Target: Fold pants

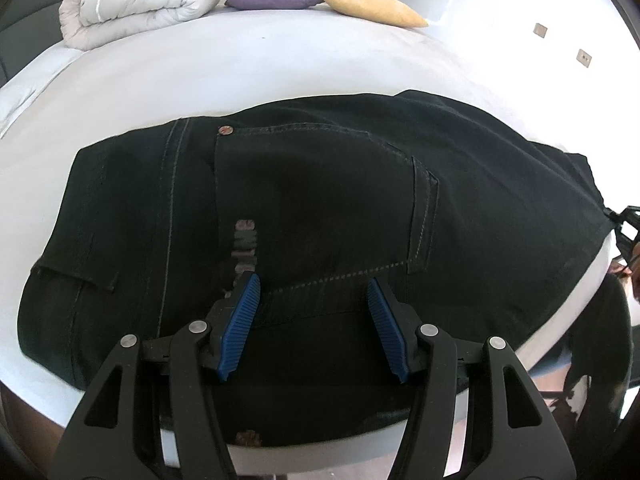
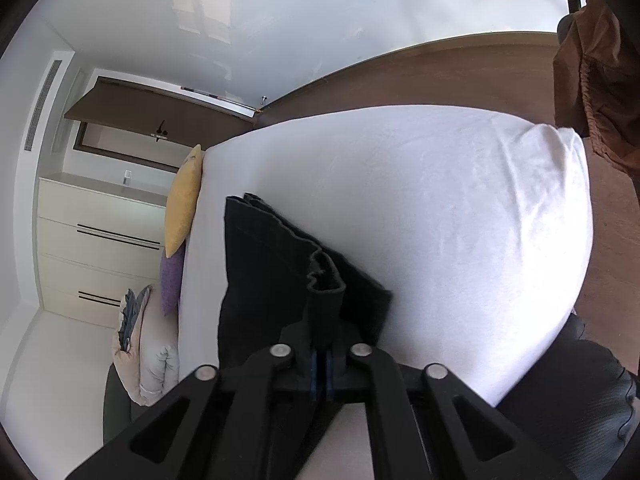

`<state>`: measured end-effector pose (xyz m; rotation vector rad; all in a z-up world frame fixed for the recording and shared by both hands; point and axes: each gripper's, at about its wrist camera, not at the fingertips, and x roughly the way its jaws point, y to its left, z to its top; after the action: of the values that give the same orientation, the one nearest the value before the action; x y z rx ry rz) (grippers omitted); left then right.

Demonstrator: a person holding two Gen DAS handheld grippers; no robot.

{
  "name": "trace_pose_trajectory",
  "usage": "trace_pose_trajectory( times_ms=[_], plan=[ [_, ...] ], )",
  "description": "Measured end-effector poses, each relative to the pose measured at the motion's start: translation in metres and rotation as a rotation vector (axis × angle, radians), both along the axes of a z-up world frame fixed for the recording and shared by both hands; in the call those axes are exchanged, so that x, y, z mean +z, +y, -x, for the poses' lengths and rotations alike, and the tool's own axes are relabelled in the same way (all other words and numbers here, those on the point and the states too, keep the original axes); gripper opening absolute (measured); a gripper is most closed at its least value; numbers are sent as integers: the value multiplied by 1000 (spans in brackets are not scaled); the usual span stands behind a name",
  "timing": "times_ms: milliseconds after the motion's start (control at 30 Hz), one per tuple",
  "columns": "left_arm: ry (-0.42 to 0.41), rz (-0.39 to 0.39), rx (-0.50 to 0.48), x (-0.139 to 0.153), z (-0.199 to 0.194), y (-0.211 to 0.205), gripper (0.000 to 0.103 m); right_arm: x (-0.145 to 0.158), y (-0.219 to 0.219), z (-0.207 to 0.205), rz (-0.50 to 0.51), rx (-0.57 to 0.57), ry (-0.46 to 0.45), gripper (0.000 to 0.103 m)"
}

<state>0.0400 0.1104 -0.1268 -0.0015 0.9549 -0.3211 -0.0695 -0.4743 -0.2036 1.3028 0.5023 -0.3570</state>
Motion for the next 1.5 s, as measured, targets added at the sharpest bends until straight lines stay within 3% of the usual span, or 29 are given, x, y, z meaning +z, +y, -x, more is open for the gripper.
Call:
trace_pose_trajectory(
  times_ms=[267, 333, 367, 400, 467, 533, 633, 700, 767, 900, 933, 967, 1033, 1167, 1367, 1500],
  plan=[
    [4, 45, 25, 4, 14, 12, 56, 1, -1, 0, 0, 18, -10, 3],
    [1, 50, 37, 6, 17, 15, 56, 10, -4, 6, 49, 1, 24, 6],
    [-3, 54, 45, 7, 20, 17, 56, 16, -5, 10, 84, -10, 36, 11],
    [-4, 57, 49, 7, 21, 19, 56, 27, -5, 15, 135, -33, 69, 25],
    [-6, 60, 62, 8, 25, 23, 56, 49, -2, 24, 225, -71, 100, 29],
    [-3, 56, 71, 9, 29, 24, 56, 65, 10, 14, 247, 29, 43, 28],
    [-1, 30, 77, 10, 35, 23, 56, 83, 61, -29, 251, 288, -26, 28],
    [2, 21, 85, 11, 40, 24, 56, 84, 121, -69, 239, 527, -72, 28],
    [12, 24, 98, 11, 44, 29, 56, 73, 168, -98, 226, 676, -69, 28],
    [24, 42, 112, 13, 58, 42, 56, 30, 215, -126, 173, 818, 30, 28],
    [26, 47, 117, 15, 62, 45, 56, 16, 218, -126, 160, 832, 74, 19],
    [25, 51, 126, 18, 66, 47, 56, 7, 216, -121, 148, 829, 79, 2],
    [12, 60, 128, 27, 66, 43, 56, 0, 208, -108, 123, 838, 70, 0],
    [-29, 139, 57, 54, 48, 16, 56, -5, 196, -77, 129, 852, 61, 0],
    [-38, 48, -229, 65, -26, -89, 56, -12, 195, -72, 111, 825, 64, 0],
    [52, 27, -290, 46, -92, -139, 56, -13, 198, -73, 100, 825, 53, 0]
  ],
)
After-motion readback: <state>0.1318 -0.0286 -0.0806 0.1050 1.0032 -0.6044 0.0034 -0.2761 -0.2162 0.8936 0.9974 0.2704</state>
